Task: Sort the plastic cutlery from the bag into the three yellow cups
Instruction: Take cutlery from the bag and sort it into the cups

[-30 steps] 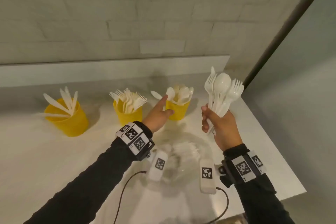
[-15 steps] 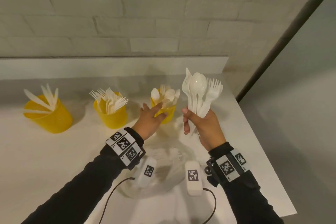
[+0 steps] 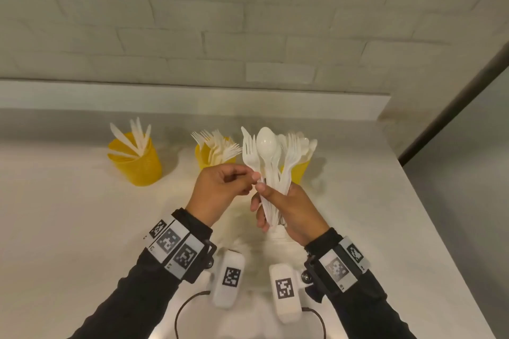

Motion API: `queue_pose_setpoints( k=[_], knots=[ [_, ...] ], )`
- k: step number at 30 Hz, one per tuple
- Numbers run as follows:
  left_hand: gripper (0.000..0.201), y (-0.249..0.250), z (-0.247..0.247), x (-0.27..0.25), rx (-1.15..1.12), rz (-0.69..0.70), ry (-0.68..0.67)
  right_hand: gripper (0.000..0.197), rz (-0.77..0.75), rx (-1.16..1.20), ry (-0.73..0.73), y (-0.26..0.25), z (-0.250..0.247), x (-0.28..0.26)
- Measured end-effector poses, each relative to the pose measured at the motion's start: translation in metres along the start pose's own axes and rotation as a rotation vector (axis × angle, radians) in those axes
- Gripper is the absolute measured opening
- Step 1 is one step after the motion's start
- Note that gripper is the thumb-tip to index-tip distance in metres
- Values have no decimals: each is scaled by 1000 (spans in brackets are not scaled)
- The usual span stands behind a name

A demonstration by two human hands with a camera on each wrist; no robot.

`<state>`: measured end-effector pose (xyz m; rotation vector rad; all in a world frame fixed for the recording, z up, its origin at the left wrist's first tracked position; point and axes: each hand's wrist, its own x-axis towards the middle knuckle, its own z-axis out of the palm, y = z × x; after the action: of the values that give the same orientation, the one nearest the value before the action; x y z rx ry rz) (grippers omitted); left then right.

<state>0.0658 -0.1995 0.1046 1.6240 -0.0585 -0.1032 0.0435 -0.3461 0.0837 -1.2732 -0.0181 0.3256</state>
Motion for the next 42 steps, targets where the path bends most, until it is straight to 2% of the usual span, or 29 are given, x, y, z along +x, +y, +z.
queue_pose_setpoints(
  k=[4, 12, 15, 17, 19, 20, 22, 26, 28, 30, 33, 35, 38, 42],
  knots=[
    [14, -2, -28, -4, 12, 14, 40, 33, 35, 8, 4, 4, 26, 7],
    [27, -10, -68, 1, 49, 38, 43, 23, 36, 7, 101, 17, 59, 19],
    [25, -7, -84, 5, 56, 48, 73, 20, 13, 60, 243, 22, 65, 28],
    [15, -4, -99, 20, 40, 94, 170, 13, -13, 91, 368, 22, 64, 32],
    [4, 0, -112, 42, 118, 162, 300, 6, -36, 81, 465, 22, 63, 35],
    [6, 1, -115, 54, 167, 186, 350, 5, -40, 78, 495, 22, 62, 36],
    [15, -8, -110, 75, 259, 166, 336, 5, -40, 95, 521, 21, 65, 38],
    [34, -45, -99, 91, 504, -54, 80, 17, -40, 89, 501, 22, 75, 42],
    [33, -51, -105, 87, 592, -9, 108, 24, -51, 65, 491, 25, 79, 45],
    [22, -45, -112, 75, 513, 68, 174, 24, -70, 24, 486, 26, 86, 48],
    [12, -27, -117, 47, 200, -5, 16, 14, -59, -30, 436, 31, 101, 54],
    [14, -22, -124, 33, 145, 4, -31, 12, -31, -61, 352, 34, 116, 60],
    [8, -18, -148, 26, 140, 29, 64, 15, 6, -74, 260, 39, 137, 70],
    [15, -7, -203, 34, 94, 77, 362, 16, 21, -82, 273, 44, 147, 81]
  ],
)
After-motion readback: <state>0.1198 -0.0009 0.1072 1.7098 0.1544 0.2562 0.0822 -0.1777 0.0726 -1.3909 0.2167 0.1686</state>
